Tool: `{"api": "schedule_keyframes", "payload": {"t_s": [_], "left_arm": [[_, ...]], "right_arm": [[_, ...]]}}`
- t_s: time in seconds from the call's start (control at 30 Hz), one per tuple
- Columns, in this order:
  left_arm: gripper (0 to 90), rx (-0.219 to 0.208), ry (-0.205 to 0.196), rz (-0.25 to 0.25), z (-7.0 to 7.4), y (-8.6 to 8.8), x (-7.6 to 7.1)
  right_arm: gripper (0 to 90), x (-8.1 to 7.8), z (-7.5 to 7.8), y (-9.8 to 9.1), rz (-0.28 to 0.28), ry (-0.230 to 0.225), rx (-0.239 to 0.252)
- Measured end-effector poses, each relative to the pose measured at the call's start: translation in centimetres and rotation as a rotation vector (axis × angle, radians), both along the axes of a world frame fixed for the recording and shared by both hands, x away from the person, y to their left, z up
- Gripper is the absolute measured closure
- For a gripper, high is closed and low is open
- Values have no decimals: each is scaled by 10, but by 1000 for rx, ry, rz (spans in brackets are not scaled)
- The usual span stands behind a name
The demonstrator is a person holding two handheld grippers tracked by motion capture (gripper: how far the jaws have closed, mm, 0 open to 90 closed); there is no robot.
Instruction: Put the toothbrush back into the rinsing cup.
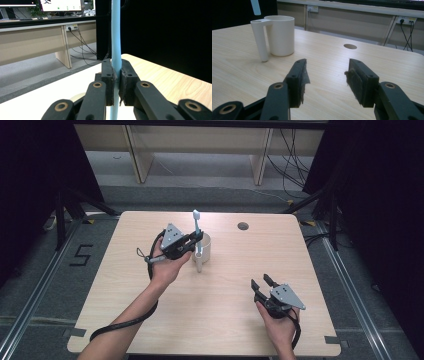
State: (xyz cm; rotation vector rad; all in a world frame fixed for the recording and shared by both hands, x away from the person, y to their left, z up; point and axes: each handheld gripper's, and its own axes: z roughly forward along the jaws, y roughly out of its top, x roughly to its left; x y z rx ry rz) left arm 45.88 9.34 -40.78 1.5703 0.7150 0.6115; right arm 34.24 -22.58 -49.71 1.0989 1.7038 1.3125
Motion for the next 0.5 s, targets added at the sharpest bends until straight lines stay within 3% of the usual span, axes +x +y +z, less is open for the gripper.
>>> {"api": "schedule_keyframes", "payload": {"t_s": [0.07, 0.37, 0.4, 0.43, 0.5], "left_arm": [[833, 3, 1, 2, -1, 0, 0], [833, 5, 7, 6, -5, 1, 0], [832, 5, 8, 7, -6, 0, 0], [832, 7, 8, 7, -6, 0, 0], [833, 10, 9, 6, -7, 1, 0]], "right_arm": [[505, 2, 0, -1, 19, -19, -8], [504, 2, 0, -2, 11, -25, -34], [504, 0, 0, 2, 16, 9, 11], [504, 2, 0, -2, 11, -27, -33], [504, 2, 1, -2, 9, -28, -38]]}}
